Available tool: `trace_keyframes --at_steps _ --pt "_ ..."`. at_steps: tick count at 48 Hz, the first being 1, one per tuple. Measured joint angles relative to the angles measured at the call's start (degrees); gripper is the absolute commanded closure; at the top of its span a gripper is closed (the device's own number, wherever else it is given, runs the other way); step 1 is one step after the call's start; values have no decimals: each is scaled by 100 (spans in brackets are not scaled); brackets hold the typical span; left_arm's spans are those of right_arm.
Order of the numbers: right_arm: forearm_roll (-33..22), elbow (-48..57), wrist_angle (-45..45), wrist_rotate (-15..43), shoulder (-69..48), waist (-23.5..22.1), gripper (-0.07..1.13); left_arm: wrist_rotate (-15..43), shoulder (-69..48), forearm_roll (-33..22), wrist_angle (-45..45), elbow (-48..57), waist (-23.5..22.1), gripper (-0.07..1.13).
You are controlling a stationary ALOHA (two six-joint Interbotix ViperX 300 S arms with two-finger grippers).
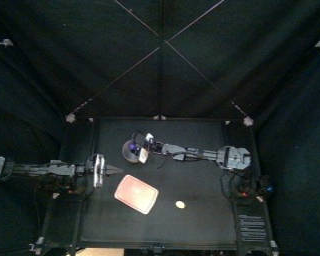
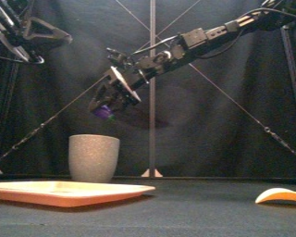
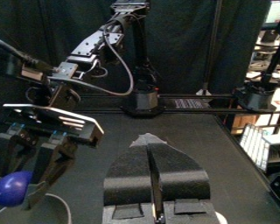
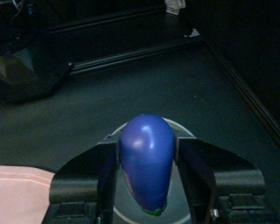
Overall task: Pick the eggplant then place it in the grey bowl
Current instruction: Drop eggplant in the grey bowl and return to neutral
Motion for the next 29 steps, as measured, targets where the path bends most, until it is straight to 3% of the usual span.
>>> trace_keyframes --at_steps 8,20,29 --pt "0 -193 237 18 141 0 13 0 0 0 0 0 0 108" --pt "9 -176 378 62 18 -9 13 0 -9 0 0 0 0 108" --pt "9 492 448 18 -1037 -26 13 0 -9 0 0 9 0 108"
